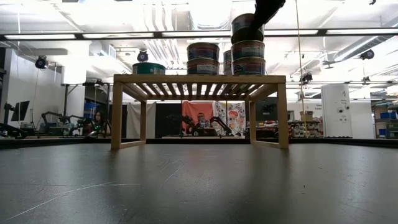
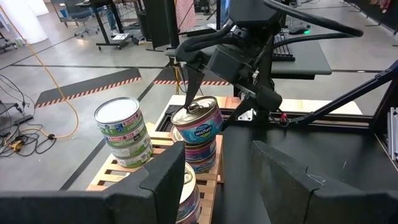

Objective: Stack canned seafood by type on shelf
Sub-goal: Stack the blue pink tuna can on top of the blue pink tuna can on the shelf

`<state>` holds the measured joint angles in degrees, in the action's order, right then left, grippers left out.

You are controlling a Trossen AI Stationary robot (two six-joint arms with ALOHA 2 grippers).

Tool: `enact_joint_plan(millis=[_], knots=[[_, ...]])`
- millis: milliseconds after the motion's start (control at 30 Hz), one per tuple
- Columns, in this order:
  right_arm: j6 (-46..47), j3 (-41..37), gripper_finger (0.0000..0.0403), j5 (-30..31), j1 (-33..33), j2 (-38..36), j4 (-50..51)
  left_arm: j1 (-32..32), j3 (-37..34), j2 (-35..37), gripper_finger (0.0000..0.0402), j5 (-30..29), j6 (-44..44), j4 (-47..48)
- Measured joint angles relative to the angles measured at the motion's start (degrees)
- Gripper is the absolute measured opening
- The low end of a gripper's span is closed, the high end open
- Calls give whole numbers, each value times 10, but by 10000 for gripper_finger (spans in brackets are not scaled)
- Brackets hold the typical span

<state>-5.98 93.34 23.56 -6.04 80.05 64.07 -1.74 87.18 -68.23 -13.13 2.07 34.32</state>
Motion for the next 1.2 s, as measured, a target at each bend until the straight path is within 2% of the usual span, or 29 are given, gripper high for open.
enact_joint_plan(millis=[633,1200], knots=[[45,0,354,0,-8,-1,1,0,0,0,168,0,0,0],[25,0,354,0,-9,0,1,0,0,0,168,0,2,0]])
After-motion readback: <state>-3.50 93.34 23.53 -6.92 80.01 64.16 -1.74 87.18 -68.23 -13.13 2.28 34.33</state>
